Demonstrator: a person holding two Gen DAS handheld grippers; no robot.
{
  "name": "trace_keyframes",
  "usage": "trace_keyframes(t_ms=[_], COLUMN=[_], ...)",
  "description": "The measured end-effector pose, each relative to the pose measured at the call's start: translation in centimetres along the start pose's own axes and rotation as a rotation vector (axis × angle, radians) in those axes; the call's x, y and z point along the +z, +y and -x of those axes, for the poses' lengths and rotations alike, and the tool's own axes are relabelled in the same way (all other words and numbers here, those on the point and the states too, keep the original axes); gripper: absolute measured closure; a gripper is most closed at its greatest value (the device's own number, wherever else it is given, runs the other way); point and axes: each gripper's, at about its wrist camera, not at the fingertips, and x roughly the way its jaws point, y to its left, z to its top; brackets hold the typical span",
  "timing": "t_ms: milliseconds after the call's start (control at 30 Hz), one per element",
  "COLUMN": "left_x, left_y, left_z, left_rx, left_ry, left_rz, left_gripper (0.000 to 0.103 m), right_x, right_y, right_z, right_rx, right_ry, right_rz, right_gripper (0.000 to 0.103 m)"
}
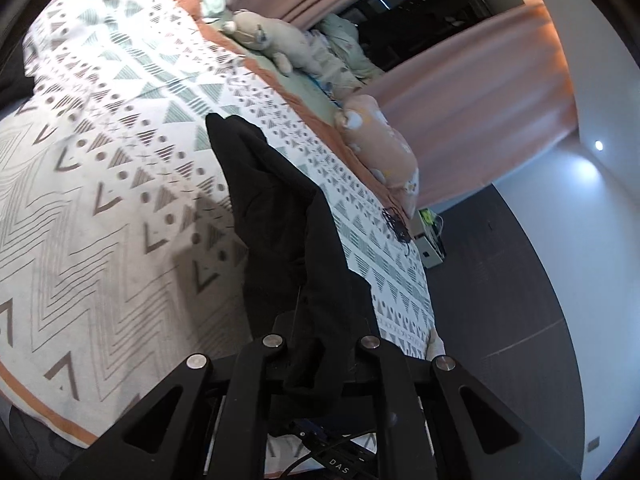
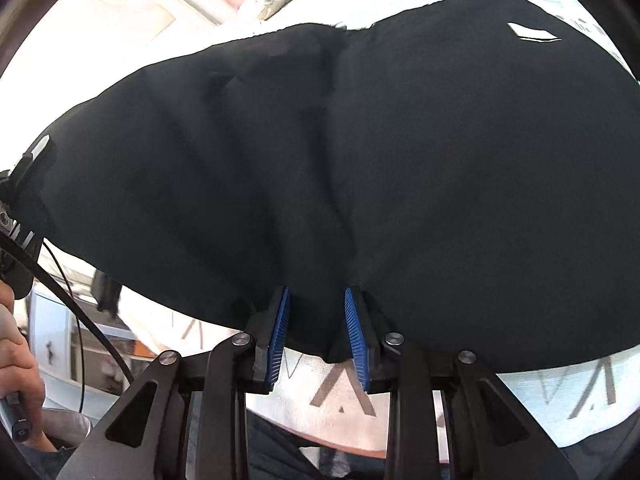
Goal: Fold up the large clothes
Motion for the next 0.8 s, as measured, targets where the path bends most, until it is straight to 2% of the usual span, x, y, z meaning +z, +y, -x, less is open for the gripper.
trace_keyframes(t_ms=[200, 300, 467, 567, 633, 800], left_x=[-0.7, -1.3, -2.5, -3.6, -4.4, -6.9], left_y=[-5.3, -7.2, -10.3, -12.0, -12.9, -14.4], left_z=[-2.2, -3.2, -5.6, -7.2, -8.6, -12.3], left_rx=[-0.021, -0.033, -0.048, -0.053, -0.056, -0.057], left_ry=[0.038, 0.062, 0.111, 0.141, 0.165, 0.24], left_rz=[-0.089, -0.121, -0.169, -0.193, -0.209, -0.24], left_gripper=[0.093, 0.093, 0.093, 0.093, 0.093, 0.093], right_x=[1.3, 2.2, 3.0, 3.3, 3.3, 2.3], right_y=[-4.5, -7.5, -12.4, -15.5, -17.8, -20.6], right_z=[4.2, 6.9, 11.0, 13.0, 14.4, 15.2], right_rx=[0.002, -0.005, -0.03, -0.05, -0.066, -0.084], right_ry=[-0.076, -0.128, -0.204, -0.239, -0.262, -0.291], right_rz=[-0.066, -0.1, -0.151, -0.182, -0.206, -0.255], right_gripper=[0.077, 0.069, 0.066, 0.055, 0.054, 0.054])
